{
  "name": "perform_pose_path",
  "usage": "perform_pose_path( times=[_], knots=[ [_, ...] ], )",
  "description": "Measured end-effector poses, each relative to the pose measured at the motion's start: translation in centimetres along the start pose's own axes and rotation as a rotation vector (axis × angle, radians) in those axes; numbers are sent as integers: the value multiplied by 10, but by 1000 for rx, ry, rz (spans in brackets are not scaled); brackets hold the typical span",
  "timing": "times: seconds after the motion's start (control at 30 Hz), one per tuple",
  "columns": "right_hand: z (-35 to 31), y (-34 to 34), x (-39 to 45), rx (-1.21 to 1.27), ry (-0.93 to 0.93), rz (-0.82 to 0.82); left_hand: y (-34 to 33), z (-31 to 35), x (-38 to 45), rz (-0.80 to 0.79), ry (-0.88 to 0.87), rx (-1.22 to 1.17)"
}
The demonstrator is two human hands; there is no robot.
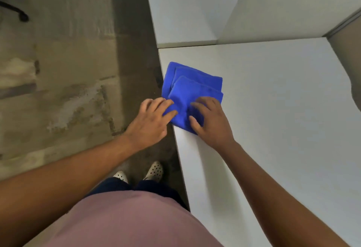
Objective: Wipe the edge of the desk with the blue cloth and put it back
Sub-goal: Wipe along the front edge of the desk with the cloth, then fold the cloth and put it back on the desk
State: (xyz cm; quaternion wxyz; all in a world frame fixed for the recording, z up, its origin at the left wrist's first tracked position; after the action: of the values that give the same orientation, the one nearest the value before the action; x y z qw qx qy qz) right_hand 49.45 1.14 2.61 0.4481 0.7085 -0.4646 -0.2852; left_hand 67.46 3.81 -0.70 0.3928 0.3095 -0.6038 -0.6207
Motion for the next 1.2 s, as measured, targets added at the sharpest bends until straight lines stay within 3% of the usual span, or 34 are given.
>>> perform_pose_path(
  times=[0.17, 0.4, 0.63, 0.9, 1.1, 1.2],
  knots=[
    [9, -5, -45, -57, -20, -218, -10, -8, 5, 54, -155, 97],
    [9, -9, -43, -105, -65, -280, -18, -17, 7, -10, -198, 125],
    [6, -3, -36, -150, -113, -197, 0, -24, 20, 118, -273, 25],
    [2, 55, -22, 294, -292, 126, 31, -11, 44, 60, -285, -295],
    [-11, 121, 4, 363, -211, 179, 60, -3, 71, 69, -4, -484],
    [-9, 155, 11, 366, -185, 179, 82, -23, 89, -53, 80, -695]
  ],
)
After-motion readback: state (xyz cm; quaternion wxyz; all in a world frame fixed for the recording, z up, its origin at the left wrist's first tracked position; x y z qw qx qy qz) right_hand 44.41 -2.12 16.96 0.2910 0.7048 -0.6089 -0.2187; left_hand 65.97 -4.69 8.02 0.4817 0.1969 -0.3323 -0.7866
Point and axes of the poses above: each hand's wrist, its own x-axis towards the middle knuckle, its own y-axis out of the back of the hand, z = x × y, the point moved 7 cm from there along x, towards the middle knuckle, and after that the axes turned 4 degrees about -z, right-handed, at the moved point
